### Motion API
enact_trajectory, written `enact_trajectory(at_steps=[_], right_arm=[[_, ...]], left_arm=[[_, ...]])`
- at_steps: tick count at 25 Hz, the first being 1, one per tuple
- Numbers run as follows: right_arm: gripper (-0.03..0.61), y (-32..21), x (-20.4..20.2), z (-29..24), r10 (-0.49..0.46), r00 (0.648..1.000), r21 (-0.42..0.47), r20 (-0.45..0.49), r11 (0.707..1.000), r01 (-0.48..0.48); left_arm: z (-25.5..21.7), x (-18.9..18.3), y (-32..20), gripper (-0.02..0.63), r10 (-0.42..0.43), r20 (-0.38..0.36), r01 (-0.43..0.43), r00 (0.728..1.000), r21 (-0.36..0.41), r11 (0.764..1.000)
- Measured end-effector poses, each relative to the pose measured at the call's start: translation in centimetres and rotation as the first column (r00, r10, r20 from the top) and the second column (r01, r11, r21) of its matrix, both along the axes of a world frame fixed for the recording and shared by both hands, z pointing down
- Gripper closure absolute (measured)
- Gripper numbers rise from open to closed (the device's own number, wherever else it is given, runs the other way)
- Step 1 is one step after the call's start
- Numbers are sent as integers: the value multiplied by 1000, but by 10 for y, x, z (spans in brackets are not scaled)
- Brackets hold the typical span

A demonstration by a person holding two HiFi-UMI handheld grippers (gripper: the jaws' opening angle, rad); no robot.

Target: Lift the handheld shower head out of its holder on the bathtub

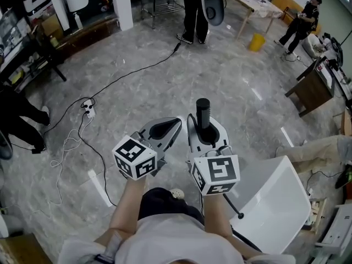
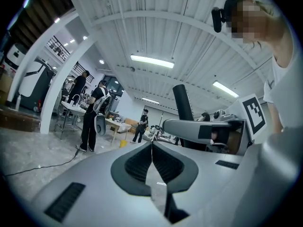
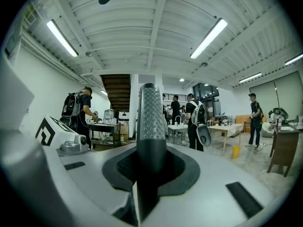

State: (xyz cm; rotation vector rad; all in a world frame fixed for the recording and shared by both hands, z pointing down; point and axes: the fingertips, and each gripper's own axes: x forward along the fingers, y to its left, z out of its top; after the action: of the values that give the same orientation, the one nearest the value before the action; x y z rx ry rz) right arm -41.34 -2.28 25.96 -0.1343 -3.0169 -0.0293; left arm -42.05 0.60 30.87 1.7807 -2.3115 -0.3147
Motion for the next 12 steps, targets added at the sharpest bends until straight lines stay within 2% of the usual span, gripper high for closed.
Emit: enact_trajectory(at_steps=[12], right_arm=[[494,-8,5,0,12,1000,-11,13,1000,-12]], left_arm=[[1,5,-10,601,22,5,-22,1000,7,1000]])
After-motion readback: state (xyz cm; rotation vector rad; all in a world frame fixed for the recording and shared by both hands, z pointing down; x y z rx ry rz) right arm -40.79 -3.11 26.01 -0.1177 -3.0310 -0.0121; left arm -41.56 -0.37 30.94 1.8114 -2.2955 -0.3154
